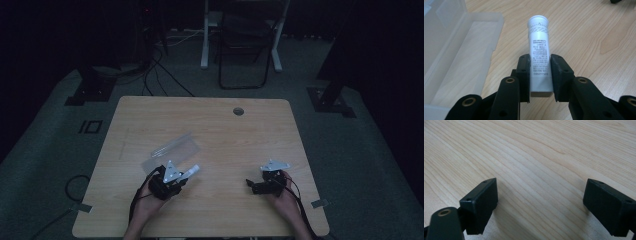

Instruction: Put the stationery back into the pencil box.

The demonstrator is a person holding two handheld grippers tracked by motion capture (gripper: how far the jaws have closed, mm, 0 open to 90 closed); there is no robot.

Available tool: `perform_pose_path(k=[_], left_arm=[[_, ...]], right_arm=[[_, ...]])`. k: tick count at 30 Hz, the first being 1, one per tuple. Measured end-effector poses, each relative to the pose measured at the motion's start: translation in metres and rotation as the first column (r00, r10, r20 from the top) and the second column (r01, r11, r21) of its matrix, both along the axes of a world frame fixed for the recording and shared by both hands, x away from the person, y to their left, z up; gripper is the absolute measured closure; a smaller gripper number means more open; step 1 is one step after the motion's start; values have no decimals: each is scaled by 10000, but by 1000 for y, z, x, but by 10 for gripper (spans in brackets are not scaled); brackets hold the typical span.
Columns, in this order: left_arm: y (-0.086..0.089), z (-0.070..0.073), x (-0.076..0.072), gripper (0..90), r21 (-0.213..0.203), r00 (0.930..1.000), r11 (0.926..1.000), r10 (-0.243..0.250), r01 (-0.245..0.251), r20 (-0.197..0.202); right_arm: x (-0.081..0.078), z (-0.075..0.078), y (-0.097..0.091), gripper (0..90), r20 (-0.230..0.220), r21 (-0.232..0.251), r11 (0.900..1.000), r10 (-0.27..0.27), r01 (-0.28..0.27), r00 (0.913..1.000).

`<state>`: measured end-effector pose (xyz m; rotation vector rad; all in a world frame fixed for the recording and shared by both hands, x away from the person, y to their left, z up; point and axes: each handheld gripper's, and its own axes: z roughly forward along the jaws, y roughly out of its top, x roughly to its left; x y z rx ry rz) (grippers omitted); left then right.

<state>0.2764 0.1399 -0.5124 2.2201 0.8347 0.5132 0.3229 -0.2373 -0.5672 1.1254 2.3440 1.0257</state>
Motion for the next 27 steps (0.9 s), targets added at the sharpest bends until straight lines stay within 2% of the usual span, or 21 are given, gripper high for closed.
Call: perform_pose_path(k=[11, 27], left_arm=[[-1, 10, -1, 710, 2, 9995, 9999, -124, 124, 294], [5, 23, 3, 710, -5, 9978, 10000, -43, 44, 664]], right_arm=[[0, 0, 0, 125, 3, -1, 10000, 1, -1, 10000], [0, 0, 0, 125, 4, 0, 10000, -1, 1, 10000]])
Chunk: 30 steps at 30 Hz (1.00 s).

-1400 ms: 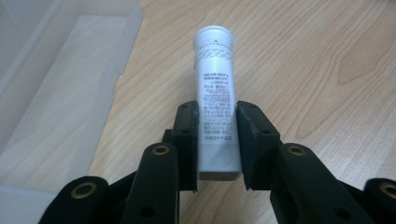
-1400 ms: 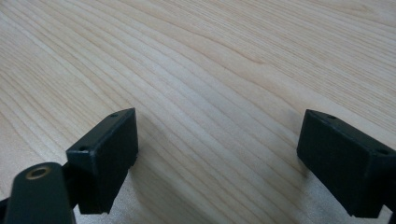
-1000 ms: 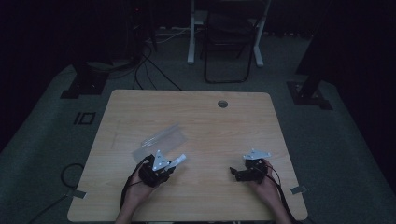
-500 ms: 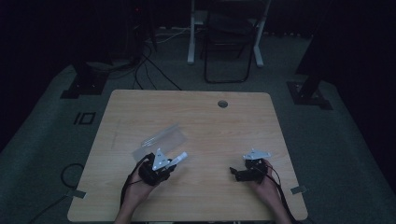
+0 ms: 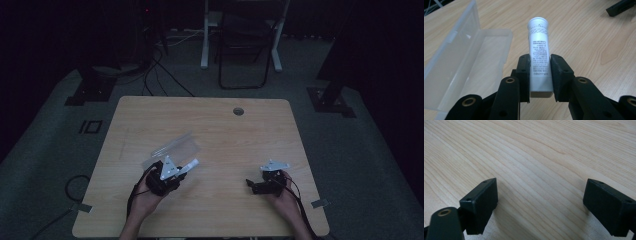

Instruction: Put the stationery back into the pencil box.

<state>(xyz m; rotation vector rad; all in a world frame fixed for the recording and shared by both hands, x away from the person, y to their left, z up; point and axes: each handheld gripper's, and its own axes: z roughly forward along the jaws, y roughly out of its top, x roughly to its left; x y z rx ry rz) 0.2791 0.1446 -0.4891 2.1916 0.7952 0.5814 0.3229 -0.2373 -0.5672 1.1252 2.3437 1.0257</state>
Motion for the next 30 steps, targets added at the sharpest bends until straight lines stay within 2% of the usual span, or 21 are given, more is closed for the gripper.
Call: perform_pose_path(k=[8, 30], left_arm=[[4, 7, 4, 710, -7, 9997, 10000, 88, -88, 249], [11, 12, 17, 711, -52, 9981, 9994, 341, -339, 506]], right_arm=[[0, 0, 0, 125, -2, 0, 10000, 2, -2, 10000], [0, 0, 0, 125, 4, -2, 10000, -1, 1, 10000]])
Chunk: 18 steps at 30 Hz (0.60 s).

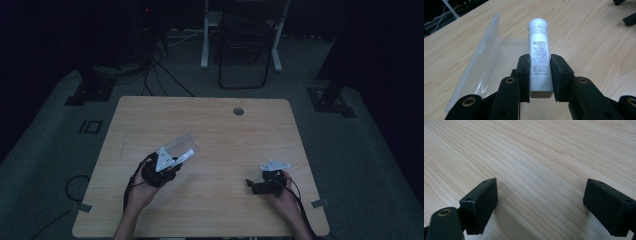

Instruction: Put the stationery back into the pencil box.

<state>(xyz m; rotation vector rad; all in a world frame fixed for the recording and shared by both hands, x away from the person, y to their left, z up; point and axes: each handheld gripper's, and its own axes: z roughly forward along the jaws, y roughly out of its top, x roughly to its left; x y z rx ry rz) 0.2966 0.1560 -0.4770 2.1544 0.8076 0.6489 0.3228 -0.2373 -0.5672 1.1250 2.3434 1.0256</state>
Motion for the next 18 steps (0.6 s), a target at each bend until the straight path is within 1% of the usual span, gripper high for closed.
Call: perform_pose_path(k=[15, 18], left_arm=[[7, -1, 9, 710, 28, 9998, 9998, 206, -206, 11], [8, -1, 11, 711, -20, 9996, 9996, 270, -270, 15]], right_arm=[[0, 0, 0, 125, -7, 3, 10000, 0, 0, 10000], [0, 0, 0, 125, -7, 2, 10000, 0, 0, 10000]])
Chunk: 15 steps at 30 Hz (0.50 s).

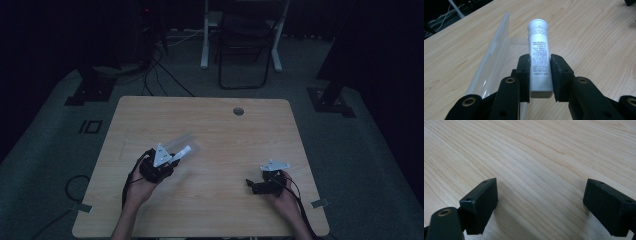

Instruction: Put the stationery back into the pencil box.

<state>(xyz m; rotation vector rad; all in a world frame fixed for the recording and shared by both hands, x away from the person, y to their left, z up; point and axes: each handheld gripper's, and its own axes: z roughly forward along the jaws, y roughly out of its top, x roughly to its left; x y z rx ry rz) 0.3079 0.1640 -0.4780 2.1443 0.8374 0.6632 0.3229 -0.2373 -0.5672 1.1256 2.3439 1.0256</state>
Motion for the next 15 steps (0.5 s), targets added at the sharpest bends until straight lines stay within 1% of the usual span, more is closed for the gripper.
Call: perform_pose_path(k=[6, 10, 15], left_arm=[[1, -1, 4, 710, -173, 9999, 9998, 126, -126, 29], [1, -2, 7, 711, -80, 9999, 9999, 137, -137, 0], [1, -3, 10, 711, -60, 9999, 9998, 168, -168, -20]], right_arm=[[0, 0, 0, 125, 3, -1, 10000, 1, -1, 10000], [0, 0, 0, 125, 4, 1, 10000, 0, 0, 10000], [0, 0, 0, 125, 1, -1, 10000, 1, -1, 10000]])
